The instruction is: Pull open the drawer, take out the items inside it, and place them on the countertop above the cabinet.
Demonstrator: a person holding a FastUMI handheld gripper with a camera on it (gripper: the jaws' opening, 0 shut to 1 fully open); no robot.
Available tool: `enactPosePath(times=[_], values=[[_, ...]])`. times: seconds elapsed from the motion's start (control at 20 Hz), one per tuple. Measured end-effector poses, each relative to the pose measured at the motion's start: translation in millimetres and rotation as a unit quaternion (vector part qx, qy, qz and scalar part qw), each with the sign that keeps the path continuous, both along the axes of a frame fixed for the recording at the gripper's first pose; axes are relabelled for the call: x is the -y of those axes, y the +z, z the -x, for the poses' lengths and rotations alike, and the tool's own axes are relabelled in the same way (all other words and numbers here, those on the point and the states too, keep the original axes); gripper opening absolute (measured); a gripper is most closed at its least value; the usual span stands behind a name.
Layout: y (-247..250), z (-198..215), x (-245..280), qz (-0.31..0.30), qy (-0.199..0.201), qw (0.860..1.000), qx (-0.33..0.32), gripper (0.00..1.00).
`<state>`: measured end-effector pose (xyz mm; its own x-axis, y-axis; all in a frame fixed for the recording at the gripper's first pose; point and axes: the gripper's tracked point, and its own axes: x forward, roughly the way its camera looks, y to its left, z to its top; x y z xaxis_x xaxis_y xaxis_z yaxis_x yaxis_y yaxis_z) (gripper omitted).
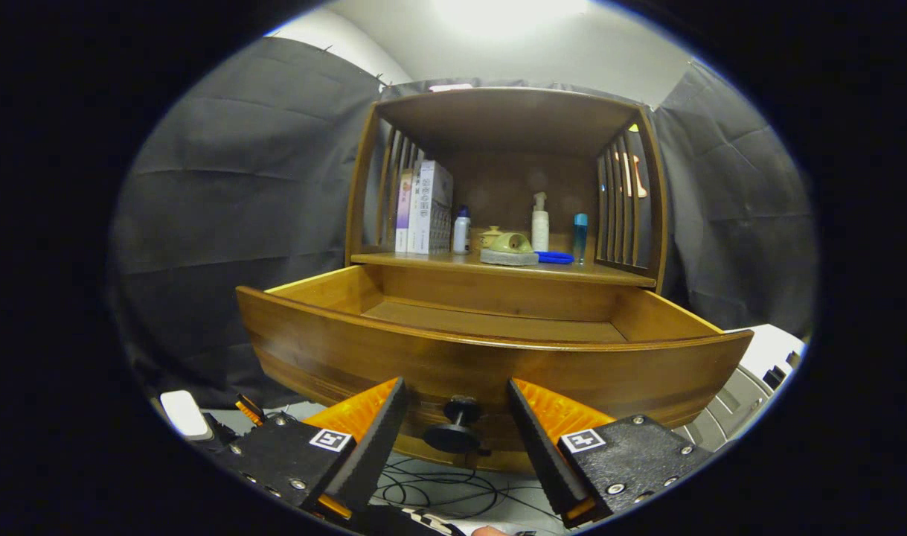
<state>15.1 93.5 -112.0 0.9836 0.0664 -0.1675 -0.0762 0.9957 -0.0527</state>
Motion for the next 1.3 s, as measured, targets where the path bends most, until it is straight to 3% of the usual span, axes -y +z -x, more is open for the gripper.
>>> enactPosePath(times=[1.3], values=[[9,-81,9,0.021,-0.05,0.999,0.008,0.87]])
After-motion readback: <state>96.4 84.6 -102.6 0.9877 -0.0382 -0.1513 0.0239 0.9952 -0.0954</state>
